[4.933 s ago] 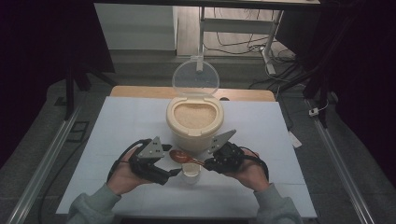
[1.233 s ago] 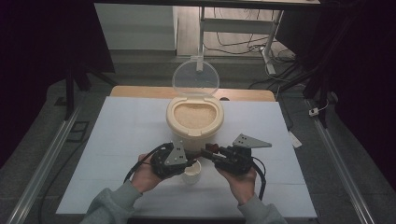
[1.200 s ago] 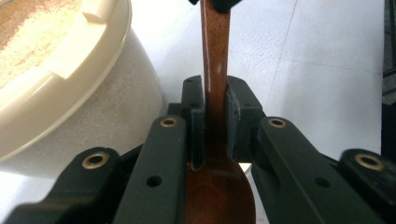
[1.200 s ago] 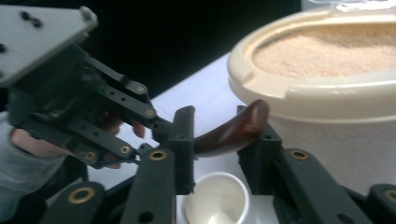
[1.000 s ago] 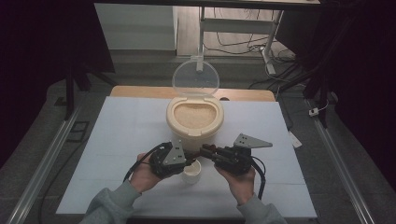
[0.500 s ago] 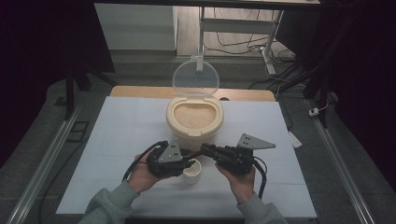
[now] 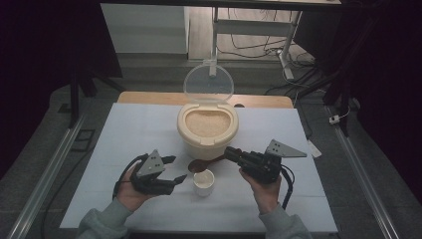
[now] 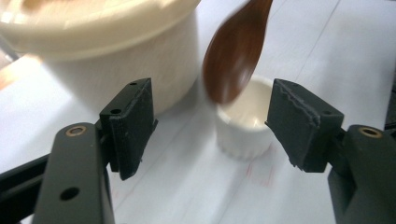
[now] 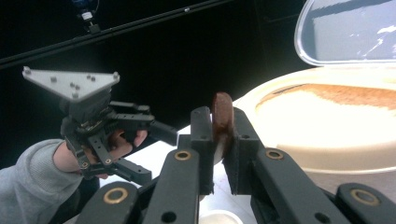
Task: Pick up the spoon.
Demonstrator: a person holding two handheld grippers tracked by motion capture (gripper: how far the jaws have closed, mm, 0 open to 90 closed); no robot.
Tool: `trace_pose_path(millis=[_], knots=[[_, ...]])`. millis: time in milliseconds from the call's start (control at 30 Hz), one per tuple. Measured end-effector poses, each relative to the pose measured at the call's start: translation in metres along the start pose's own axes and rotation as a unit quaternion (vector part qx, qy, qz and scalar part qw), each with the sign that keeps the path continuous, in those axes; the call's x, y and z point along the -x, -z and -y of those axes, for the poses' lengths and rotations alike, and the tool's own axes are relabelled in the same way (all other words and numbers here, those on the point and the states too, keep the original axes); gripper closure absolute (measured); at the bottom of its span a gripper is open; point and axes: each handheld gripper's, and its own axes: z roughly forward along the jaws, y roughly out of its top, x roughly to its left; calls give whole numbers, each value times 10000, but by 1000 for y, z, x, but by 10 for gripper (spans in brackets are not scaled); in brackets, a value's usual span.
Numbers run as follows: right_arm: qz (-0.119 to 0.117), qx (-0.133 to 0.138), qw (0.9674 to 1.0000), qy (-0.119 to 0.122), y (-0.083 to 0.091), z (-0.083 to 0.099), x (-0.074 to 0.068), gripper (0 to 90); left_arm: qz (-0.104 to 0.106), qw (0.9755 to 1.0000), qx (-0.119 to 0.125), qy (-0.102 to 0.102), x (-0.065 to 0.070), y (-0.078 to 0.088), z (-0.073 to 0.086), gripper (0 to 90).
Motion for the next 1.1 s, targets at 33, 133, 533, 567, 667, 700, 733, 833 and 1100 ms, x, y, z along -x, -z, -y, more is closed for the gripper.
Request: trace_pose_path(millis=[33, 133, 533, 567, 667, 700, 733, 833, 1100], knots=[[7, 22, 10000, 10, 1, -1, 1, 829, -23, 10000, -25, 65, -2, 2, 6, 310], [48, 95, 9999, 0, 6, -3, 3, 829, -131, 9995, -83, 266, -10, 9, 24, 303], [196, 254, 9995, 79, 20, -12, 10, 829, -266, 9965, -211, 763, -29, 25, 67, 283], [205, 273, 9994, 92, 21, -13, 10, 829, -279, 9962, -236, 790, -30, 25, 70, 281], [222, 336, 9991, 109, 24, -16, 11, 828, -285, 9957, -303, 833, -31, 25, 76, 277], [237, 362, 9990, 126, 26, -17, 11, 829, -283, 9955, -318, 842, -32, 25, 77, 276], [249, 377, 9989, 131, 27, -18, 11, 828, -283, 9955, -318, 842, -32, 25, 77, 274], [285, 439, 9985, 156, 30, -20, 11, 828, -292, 9953, -355, 853, -32, 26, 79, 269], [379, 530, 9976, 233, 36, -24, 12, 828, -285, 9941, -392, 975, -36, 26, 82, 258]])
